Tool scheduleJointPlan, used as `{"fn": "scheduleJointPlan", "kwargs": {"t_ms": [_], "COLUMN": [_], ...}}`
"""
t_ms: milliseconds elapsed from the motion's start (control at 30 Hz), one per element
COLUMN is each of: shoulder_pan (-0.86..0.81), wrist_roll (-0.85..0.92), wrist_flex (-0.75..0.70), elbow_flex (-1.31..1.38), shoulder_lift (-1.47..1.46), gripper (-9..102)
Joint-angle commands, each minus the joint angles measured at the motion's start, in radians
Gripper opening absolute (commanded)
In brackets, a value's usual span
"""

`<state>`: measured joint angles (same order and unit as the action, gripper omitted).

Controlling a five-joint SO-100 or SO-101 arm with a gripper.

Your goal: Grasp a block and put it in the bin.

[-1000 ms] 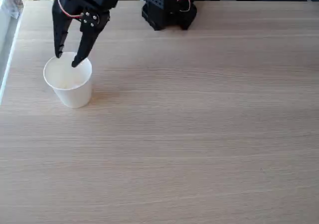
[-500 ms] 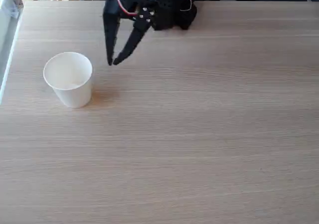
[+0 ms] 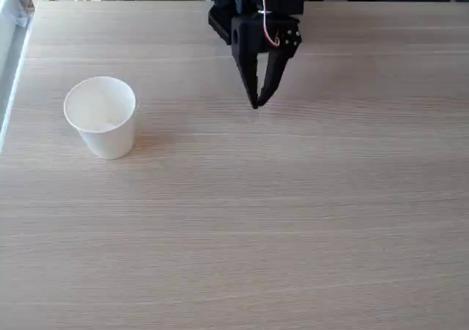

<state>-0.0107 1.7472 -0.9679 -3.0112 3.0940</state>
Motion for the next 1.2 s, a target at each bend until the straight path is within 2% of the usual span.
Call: {"fn": "scheduleJointPlan", "kwargs": {"t_ms": [0,300,400,533,1167], "shoulder_pan": [0.031,0.104,0.132,0.132,0.11], "wrist_roll": [-0.006,-0.261,-0.371,-0.411,-0.431], "wrist_flex": [-0.063,-0.344,-0.35,-0.347,-0.345], "elbow_flex": [-0.071,-0.095,-0.095,-0.097,-0.097], "shoulder_lift": [0.077,0.198,0.238,0.238,0.238], "gripper": [0,0,0,0,0]}}
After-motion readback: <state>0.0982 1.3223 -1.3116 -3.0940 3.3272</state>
